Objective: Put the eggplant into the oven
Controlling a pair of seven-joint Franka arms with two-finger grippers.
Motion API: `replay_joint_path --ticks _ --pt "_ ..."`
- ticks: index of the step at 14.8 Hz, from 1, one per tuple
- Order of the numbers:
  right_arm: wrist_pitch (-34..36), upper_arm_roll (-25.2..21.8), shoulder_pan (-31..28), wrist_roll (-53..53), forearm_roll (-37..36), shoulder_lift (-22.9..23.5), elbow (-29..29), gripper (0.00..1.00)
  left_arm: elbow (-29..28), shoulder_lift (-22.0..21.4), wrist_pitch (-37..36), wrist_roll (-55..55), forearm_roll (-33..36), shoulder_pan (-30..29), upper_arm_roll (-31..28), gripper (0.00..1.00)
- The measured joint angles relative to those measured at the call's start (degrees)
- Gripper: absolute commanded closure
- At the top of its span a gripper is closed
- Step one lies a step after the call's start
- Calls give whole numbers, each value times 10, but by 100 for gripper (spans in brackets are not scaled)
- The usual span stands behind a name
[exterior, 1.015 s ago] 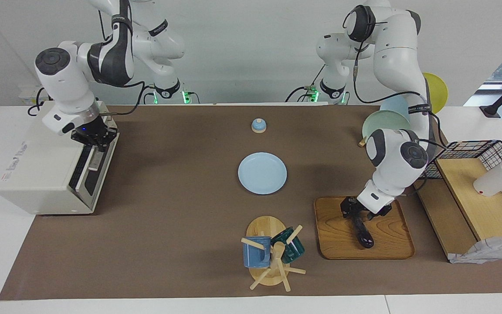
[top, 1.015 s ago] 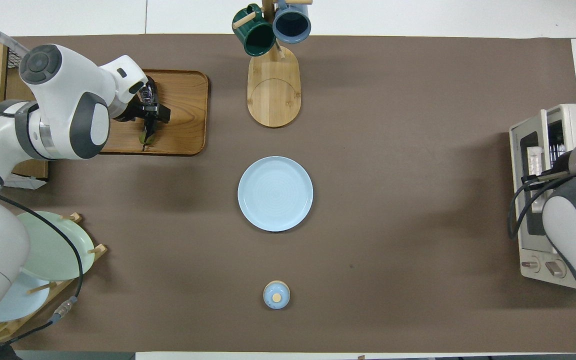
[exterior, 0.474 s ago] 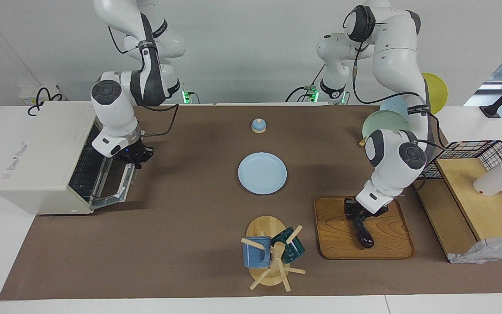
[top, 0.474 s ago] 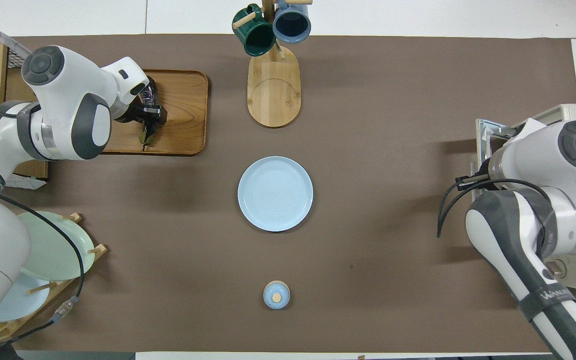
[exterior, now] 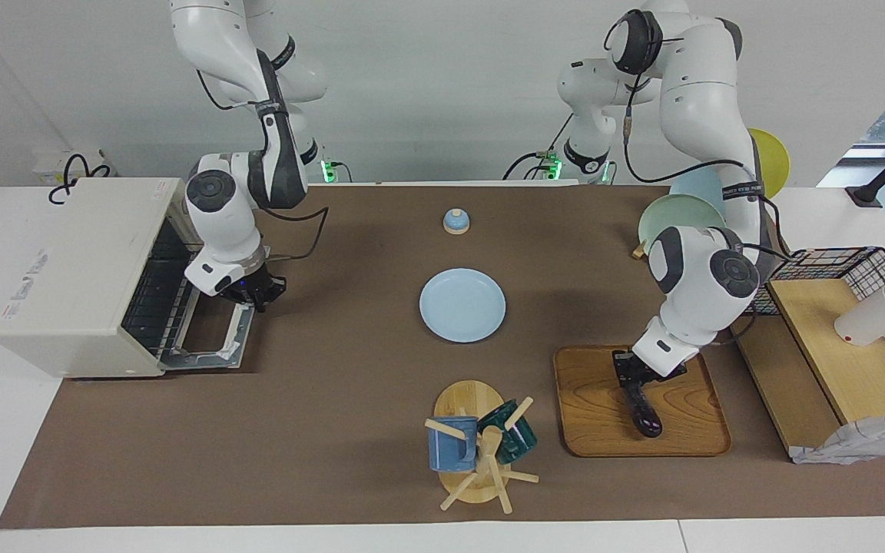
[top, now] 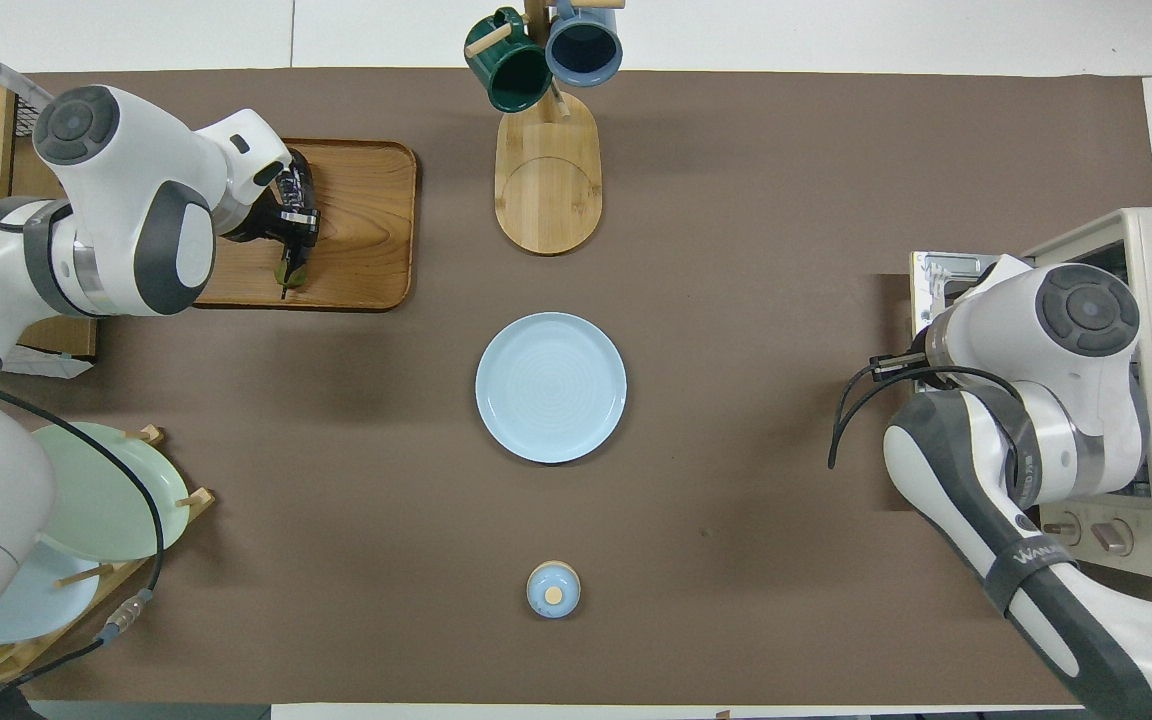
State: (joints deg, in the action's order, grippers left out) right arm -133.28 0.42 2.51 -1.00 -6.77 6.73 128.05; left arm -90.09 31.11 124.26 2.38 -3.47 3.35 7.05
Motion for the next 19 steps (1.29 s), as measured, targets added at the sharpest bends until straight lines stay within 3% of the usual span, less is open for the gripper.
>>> replay_joint_path --ticks 2,6,7,8,9,10,12,15,19 --pt "0 0 2 -1 0 0 0 100 8 -26 -47 -2 -29 1 2 100" --pt "6 0 19 -10 12 0 -4 100 3 -118 -167 -72 -50 31 6 100" --pt "15 0 24 -11 33 -1 -8 88 -4 -138 -180 -102 -51 49 7 100" --pt "26 0 26 -11 53 -2 -15 69 -15 -154 -186 -131 -53 70 8 100" --pt "34 0 27 -11 65 -3 -22 39 -27 -166 -187 -161 -59 93 9 100" --pt "39 0 27 -11 69 -3 -27 0 -41 -175 -186 -190 -64 118 9 100" --pt "44 0 27 -11 71 -4 -32 0 -81 -189 -162 -227 -81 164 10 100" --pt "54 1 34 -11 72 -14 -37 0 -152 -197 -56 -263 -94 223 11 100" --pt "63 4 41 -11 72 -19 -47 0 -198 -179 37 -292 -95 271 10 100"
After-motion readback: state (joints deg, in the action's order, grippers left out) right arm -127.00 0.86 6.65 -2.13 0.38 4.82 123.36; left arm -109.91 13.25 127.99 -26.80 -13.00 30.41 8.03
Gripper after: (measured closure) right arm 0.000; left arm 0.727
